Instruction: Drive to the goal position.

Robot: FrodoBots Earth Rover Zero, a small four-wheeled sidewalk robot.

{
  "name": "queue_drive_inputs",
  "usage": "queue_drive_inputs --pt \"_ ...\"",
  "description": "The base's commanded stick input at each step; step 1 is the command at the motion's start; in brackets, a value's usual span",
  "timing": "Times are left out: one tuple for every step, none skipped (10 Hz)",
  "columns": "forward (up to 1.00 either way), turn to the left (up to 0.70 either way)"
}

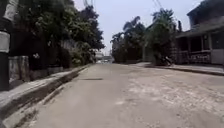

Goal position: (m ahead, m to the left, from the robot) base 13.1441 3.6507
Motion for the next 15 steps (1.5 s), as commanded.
queue_drive_inputs --pt "1.00 0.02" --pt "1.00 0.02" --pt "1.00 0.02" --pt "1.00 0.02" --pt "1.00 0.02" --pt "1.00 0.02" --pt "1.00 0.02" --pt "1.00 0.02" --pt "1.00 0.02" --pt "1.00 0.02" --pt "1.00 0.02" --pt "1.00 0.02" --pt "1.00 0.02" --pt "1.00 0.02" --pt "1.00 0.02"
